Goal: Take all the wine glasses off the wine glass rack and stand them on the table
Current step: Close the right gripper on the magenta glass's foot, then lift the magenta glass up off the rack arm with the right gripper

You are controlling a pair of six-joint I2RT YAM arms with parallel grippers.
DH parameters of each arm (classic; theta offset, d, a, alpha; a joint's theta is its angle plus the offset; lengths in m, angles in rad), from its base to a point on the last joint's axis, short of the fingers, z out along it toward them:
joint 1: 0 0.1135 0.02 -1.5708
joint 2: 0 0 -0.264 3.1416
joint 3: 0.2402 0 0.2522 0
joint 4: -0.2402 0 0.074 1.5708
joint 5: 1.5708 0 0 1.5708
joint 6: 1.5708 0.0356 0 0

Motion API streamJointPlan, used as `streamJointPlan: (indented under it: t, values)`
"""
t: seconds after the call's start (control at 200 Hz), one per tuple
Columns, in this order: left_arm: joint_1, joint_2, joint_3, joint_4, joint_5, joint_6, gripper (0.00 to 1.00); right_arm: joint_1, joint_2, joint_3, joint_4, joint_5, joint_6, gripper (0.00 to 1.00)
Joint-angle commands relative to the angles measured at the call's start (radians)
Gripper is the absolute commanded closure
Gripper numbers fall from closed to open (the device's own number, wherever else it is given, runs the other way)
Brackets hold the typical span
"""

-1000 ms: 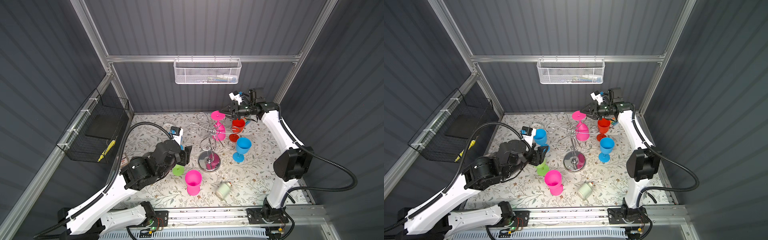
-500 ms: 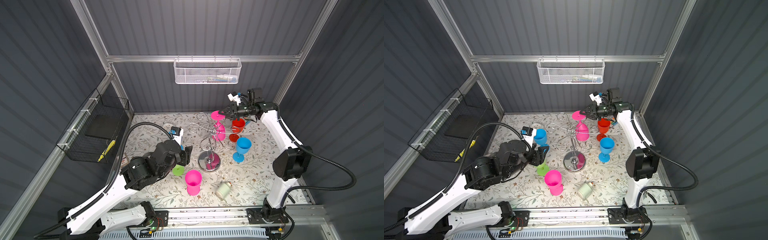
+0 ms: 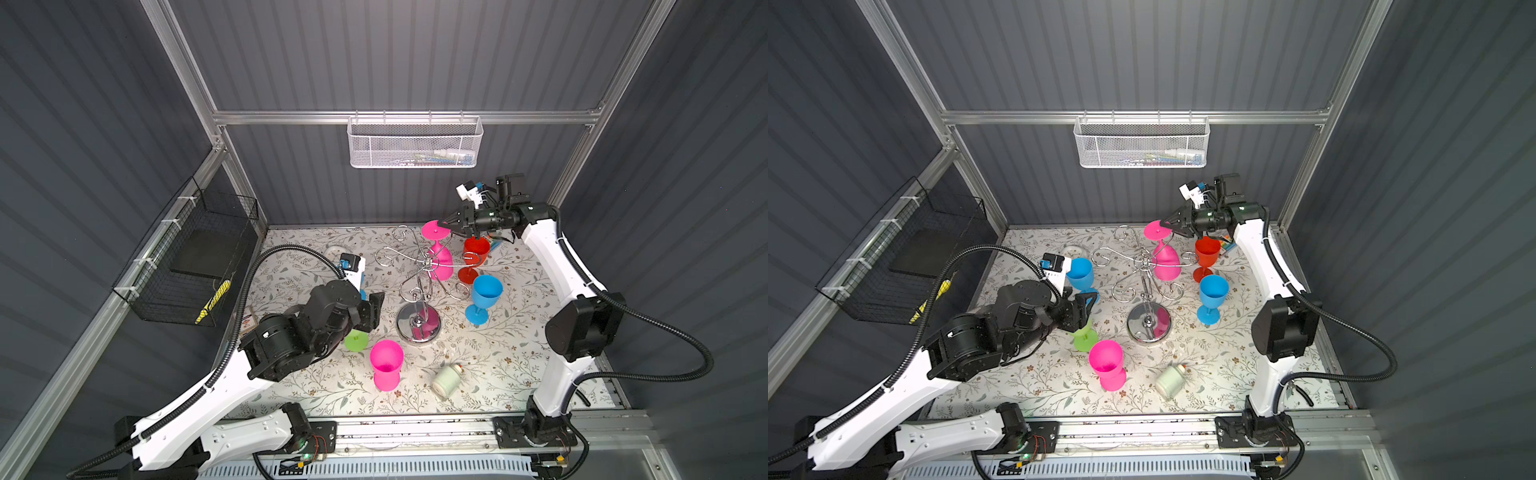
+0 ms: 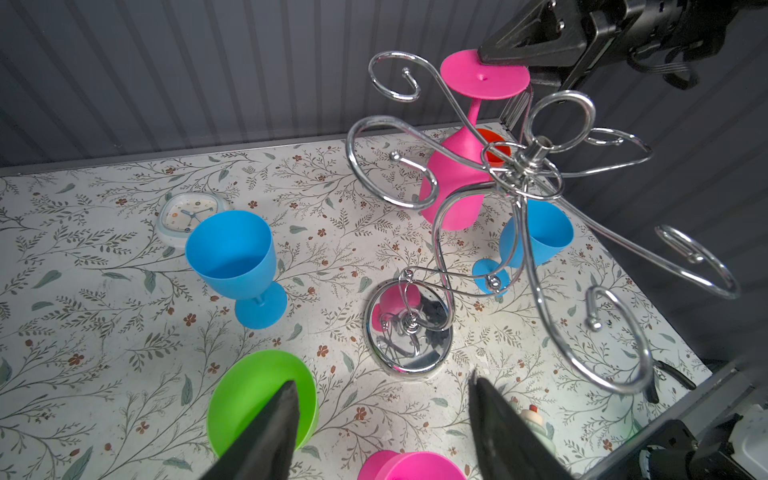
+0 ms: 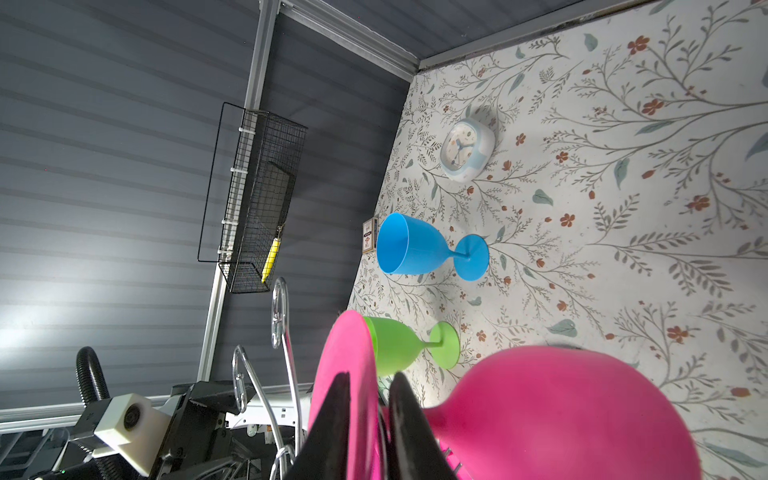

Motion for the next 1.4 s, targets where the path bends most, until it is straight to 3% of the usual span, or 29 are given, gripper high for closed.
streamJointPlan:
  t: [0.0, 0.2, 0.655, 1.086, 1.391]
  values:
    - [-0.004, -0.01, -0.005, -0.008, 0.005, -0.017, 0.33, -0.002, -0.017, 0.03, -0.006, -0.002, -0.001, 0.81]
    - [-0.004, -0.01, -0.008, -0.01, 0.005, -0.022, 0.33, -0.004, -0.022, 0.031, -0.007, 0.001, 0.0, 0.86]
    - [-0.004, -0.003, -0.003, -0.011, 0.015, -0.021, 0.33, -0.015, -0.029, 0.058, 0.014, 0.011, 0.031, 0.88]
    - [-0.004, 0.014, 0.007, -0.01, 0.032, -0.016, 0.33, -0.022, -0.053, 0.051, 0.019, -0.003, 0.047, 1.0]
    - [-0.004, 0.026, 0.01, 0.0, 0.043, -0.009, 0.33, -0.044, -0.135, -0.024, 0.166, -0.059, 0.171, 1.0]
